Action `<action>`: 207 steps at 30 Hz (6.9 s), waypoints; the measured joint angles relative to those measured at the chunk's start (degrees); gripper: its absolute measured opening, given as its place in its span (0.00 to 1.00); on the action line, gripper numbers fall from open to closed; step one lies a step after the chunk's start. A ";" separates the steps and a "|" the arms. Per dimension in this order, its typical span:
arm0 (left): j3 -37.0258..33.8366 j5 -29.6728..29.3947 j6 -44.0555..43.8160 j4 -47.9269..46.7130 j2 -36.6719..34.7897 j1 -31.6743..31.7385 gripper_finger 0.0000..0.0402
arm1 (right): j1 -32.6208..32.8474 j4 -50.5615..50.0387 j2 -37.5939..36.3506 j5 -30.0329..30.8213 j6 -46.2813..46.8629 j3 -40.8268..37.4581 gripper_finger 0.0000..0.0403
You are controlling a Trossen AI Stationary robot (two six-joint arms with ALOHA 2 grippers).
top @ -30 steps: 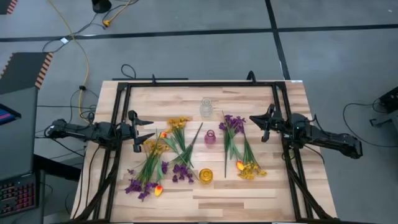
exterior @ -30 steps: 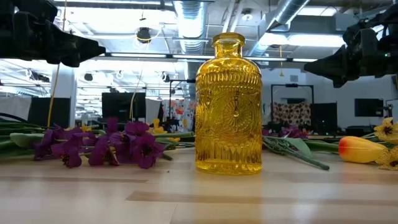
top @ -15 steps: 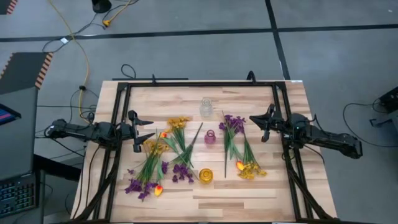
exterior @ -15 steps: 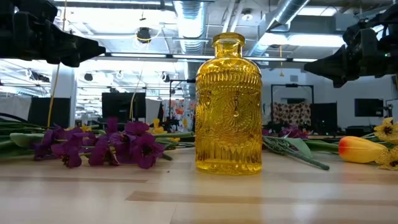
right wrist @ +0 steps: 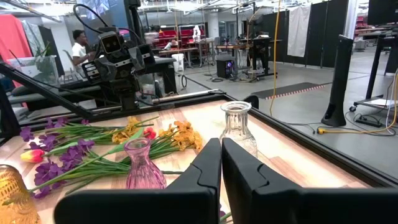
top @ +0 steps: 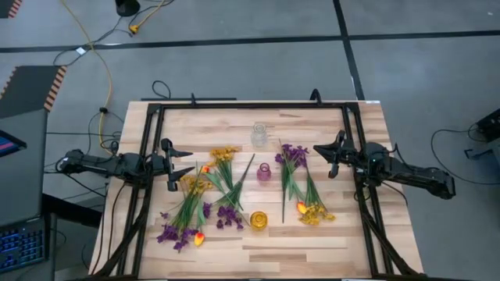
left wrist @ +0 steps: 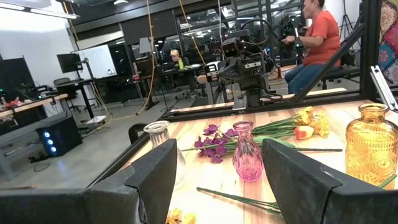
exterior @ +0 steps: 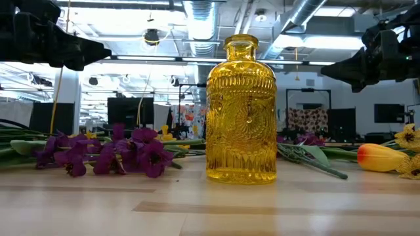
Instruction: Sort flowers into vase by color
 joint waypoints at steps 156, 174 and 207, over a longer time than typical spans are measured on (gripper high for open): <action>54.99 15.61 -81.79 -32.96 99.47 17.20 0.44 | 0.00 0.21 0.01 0.01 0.01 0.01 0.11; 54.93 10.97 -74.75 -28.94 99.73 17.31 0.02 | 0.00 0.23 0.02 0.01 0.01 0.01 0.11; 58.82 -10.30 -62.64 -31.33 76.15 17.27 0.02 | 0.11 0.30 0.00 -0.10 0.03 0.03 0.11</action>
